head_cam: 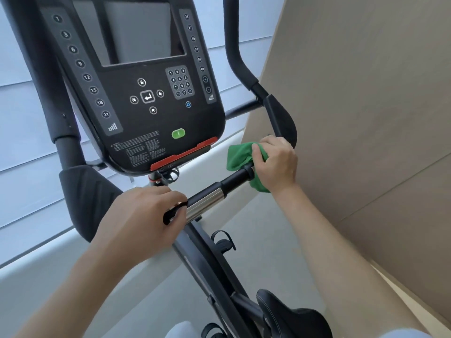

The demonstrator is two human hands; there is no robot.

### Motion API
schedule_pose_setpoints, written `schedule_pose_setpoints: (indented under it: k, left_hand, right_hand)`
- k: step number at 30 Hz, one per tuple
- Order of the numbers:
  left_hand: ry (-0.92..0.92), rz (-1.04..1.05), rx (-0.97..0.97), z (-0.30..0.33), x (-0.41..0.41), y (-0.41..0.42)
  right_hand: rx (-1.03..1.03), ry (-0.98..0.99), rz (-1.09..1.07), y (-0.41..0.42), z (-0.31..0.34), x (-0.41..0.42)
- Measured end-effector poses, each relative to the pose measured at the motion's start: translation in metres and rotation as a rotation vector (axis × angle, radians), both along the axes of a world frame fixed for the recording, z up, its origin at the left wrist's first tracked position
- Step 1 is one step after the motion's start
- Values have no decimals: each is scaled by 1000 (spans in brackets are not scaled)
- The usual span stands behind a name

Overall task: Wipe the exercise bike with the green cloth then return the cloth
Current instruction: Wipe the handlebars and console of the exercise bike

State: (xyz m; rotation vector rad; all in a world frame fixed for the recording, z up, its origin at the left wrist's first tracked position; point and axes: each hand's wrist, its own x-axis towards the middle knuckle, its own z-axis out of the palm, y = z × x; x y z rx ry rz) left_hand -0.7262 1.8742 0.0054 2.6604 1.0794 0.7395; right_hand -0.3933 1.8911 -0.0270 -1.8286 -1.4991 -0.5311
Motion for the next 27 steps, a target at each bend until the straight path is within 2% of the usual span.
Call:
schedule_pose_setpoints:
  k: [4, 8, 13, 19, 25, 27]
  left_hand:
    - [-19, 42, 54, -2, 4, 0]
    - [-105, 179, 152, -10, 1, -1]
    - [-126, 303, 208, -13, 2, 0]
    - [-70, 294, 200, -13, -1, 1]
    - [22, 274, 213, -15, 0, 1]
    - [26, 283, 211, -13, -1, 1]
  right_hand:
    - [-38, 29, 99, -19, -5, -70]
    - [-53, 155, 200, -37, -5, -130]
    - [-39, 102, 401, -54, -7, -158]
    - [38, -67, 667, -28, -8, -115]
    - [6, -174, 502, -10, -4, -38]
    - [-38, -145, 464, -6, -1, -22]
